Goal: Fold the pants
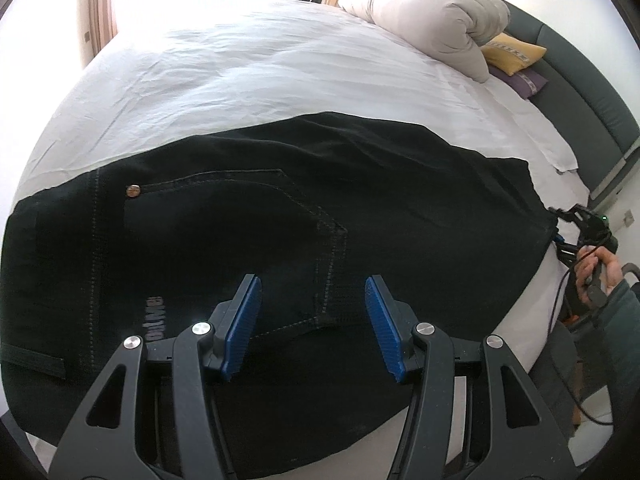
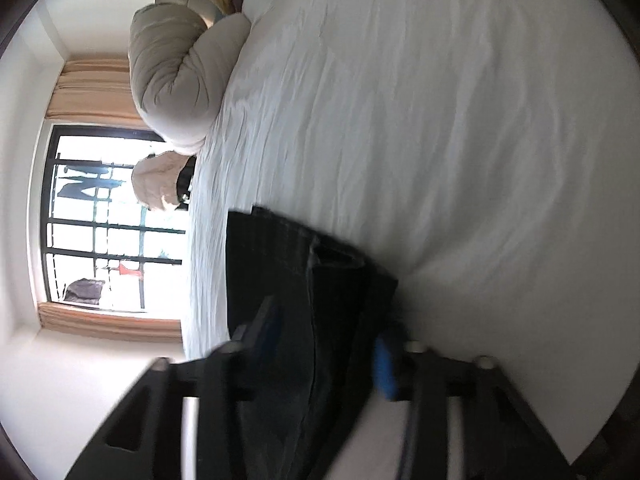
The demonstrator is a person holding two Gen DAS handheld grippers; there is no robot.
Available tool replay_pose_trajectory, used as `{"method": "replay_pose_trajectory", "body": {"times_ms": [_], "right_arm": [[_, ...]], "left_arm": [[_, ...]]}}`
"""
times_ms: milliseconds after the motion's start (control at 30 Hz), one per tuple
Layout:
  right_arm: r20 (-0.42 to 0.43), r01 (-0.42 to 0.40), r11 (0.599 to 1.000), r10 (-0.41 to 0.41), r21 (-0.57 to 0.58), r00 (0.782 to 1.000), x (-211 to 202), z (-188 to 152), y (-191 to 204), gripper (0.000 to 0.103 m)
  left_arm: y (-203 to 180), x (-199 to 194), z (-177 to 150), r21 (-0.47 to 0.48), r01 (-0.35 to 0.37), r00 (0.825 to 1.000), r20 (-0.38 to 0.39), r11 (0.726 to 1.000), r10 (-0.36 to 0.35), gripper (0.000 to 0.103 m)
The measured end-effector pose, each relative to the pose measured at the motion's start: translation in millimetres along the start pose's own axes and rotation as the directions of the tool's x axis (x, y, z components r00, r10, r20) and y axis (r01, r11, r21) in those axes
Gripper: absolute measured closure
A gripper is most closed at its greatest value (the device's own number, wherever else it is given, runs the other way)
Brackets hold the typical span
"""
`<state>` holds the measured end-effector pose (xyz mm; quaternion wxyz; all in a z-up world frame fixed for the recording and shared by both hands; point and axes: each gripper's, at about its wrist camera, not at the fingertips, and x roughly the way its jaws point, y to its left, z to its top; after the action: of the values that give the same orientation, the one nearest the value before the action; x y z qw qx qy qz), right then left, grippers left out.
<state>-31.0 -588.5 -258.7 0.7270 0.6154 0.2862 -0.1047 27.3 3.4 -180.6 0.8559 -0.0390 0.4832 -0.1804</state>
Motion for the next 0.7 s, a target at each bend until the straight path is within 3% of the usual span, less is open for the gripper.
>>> {"method": "replay_pose_trajectory", "body": {"times_ms": [133,367,700], "right_arm": [[0.009,-0.007,1.0,0.007,0.002,1.0,8,-6,3,0.069],[0.01,0.022,0.999,-0.021,-0.029,1.0,12,-6,7,0.092],[0.117,0.119,0.968,-0.095,-0.22,0.989,-1,-25,55,0.097]], "left_arm": [[-3,1,1,-0.003,0.016,1.0,-0.011,1.0,-0.016,0.05],[-13,5,9,-0.011,0.059,0.998,-0.023,0.998,-0.059,0.05],[-22,24,33,-0.088,0.121,0.991,-0.041,0.989,-0.125,0.044]]}}
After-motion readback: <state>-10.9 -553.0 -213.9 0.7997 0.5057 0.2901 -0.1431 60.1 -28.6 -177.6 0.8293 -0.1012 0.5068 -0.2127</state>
